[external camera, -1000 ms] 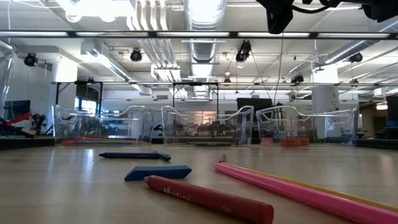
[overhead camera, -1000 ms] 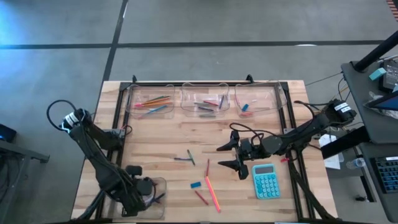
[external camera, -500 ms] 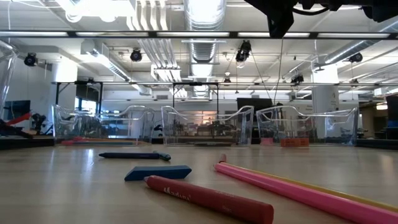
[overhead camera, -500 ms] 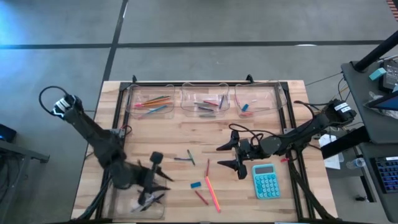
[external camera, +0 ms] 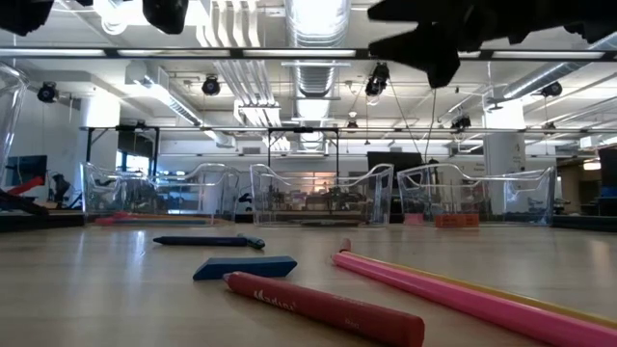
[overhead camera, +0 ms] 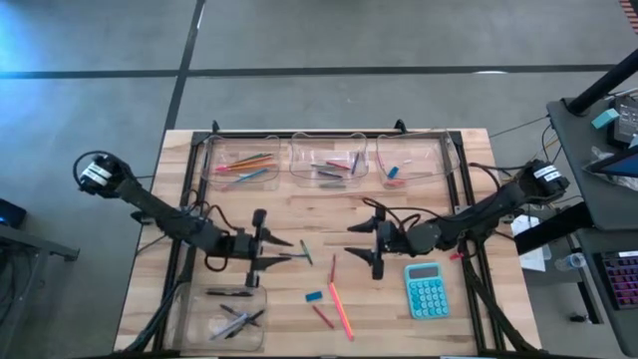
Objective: Sort crayons/erasers/pens/pencils in bins
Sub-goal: Put the red crayon into the top middle transparent bin
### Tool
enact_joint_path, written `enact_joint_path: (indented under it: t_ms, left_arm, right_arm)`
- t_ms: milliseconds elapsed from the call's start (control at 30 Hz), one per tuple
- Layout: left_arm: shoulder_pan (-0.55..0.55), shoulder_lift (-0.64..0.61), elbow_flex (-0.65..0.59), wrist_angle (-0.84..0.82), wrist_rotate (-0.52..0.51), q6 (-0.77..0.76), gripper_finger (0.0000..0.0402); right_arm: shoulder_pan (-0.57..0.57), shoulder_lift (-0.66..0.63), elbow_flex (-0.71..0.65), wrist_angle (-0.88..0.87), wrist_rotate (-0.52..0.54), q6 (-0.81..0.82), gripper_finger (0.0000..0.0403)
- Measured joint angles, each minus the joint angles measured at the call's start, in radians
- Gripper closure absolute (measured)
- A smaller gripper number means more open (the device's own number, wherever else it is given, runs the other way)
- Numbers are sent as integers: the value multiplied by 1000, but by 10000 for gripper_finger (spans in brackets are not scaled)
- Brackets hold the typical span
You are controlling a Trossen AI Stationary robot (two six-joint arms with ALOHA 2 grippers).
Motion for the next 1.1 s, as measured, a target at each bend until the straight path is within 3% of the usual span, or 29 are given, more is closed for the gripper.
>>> enact_joint_path:
  t_ms: [200, 433, 700, 800, 1100]
  left_arm:
    - [0, 10, 0, -11, 3, 0, 275]
    - [-1, 11, 0, -18, 5, -4, 275]
    - [-1, 11, -2, -33, 7, -74, 275]
    - [-1, 11, -2, -37, 7, -77, 275]
    - [-1, 11, -3, -39, 7, -79, 275]
  right_arm:
    - [-38, 70, 16, -63, 52, 118, 154]
    - [-106, 177, 153, -453, 57, 324, 154]
    - [-94, 395, 446, -907, -208, 339, 158]
    - [-80, 475, 560, -1026, -224, 279, 163]
    - [-53, 615, 796, -1241, -236, -160, 164]
